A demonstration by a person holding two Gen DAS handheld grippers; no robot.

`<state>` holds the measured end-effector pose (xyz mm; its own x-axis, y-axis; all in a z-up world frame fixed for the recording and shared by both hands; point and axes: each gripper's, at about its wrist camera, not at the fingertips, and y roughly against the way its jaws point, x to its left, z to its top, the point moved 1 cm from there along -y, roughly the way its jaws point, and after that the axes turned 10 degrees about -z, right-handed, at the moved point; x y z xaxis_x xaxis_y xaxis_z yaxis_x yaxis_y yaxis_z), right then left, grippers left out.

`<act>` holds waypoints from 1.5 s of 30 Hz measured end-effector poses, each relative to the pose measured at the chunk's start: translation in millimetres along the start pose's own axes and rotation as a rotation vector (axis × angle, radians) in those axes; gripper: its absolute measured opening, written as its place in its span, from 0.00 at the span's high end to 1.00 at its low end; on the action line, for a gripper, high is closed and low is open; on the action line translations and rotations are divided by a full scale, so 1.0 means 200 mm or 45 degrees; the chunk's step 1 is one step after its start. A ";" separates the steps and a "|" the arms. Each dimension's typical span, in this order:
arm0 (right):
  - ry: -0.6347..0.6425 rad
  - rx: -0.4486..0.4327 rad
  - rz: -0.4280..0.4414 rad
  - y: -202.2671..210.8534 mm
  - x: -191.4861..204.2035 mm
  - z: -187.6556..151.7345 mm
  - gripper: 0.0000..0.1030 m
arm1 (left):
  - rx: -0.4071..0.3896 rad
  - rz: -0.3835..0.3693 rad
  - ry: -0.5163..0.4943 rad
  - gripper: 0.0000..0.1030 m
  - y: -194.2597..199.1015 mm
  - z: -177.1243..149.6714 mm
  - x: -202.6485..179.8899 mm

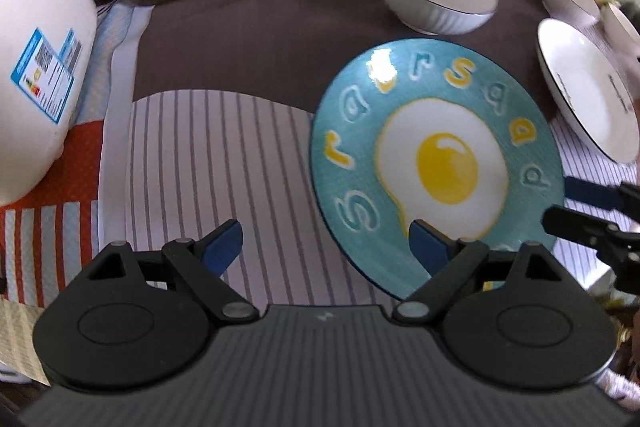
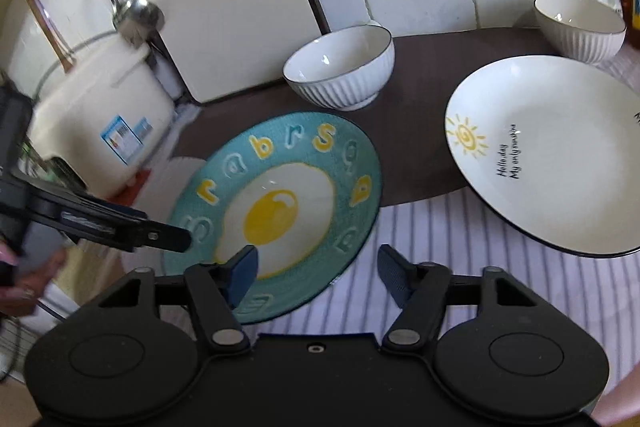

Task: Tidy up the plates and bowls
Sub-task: 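Grasp the blue egg plate rim with the right tool, then carry the blue egg plate onto the white sun plate and release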

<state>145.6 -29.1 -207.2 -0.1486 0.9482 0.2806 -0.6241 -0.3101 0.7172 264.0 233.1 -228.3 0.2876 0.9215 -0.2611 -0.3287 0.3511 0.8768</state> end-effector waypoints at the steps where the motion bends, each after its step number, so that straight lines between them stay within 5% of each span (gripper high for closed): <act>1: -0.011 -0.001 0.011 -0.01 0.00 0.00 0.41 | -0.007 -0.008 0.011 0.14 -0.01 0.00 0.01; 5: -0.058 0.015 -0.013 -0.04 -0.03 0.01 0.56 | -0.059 -0.040 -0.003 0.18 -0.02 0.00 0.02; 12: -0.108 -0.003 -0.016 -0.06 -0.07 0.01 0.60 | -0.075 -0.075 -0.019 0.18 -0.06 0.05 0.01; 14: -0.117 0.003 -0.009 -0.07 -0.08 0.01 0.63 | -0.039 -0.075 0.011 0.38 -0.09 0.06 0.02; 16: -0.126 0.014 -0.014 -0.09 -0.08 0.02 0.66 | -0.015 -0.070 0.034 0.44 -0.10 0.06 0.04; 20: -0.123 0.072 -0.052 -0.13 -0.08 0.04 0.83 | -0.007 -0.113 -0.012 0.72 -0.09 0.07 0.03; 37: -0.208 0.223 -0.009 -0.16 -0.10 0.13 0.81 | 0.179 -0.094 0.241 0.73 -0.10 0.20 0.05; 45: -0.156 0.225 0.026 -0.05 -0.08 0.20 0.80 | 0.191 -0.087 0.152 0.73 0.01 0.26 -0.03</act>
<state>185.5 -44.7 -193.7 -0.0588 0.9296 0.3639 -0.4759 -0.3465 0.8083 307.6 218.9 -204.1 0.1931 0.9128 -0.3599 -0.1717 0.3926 0.9035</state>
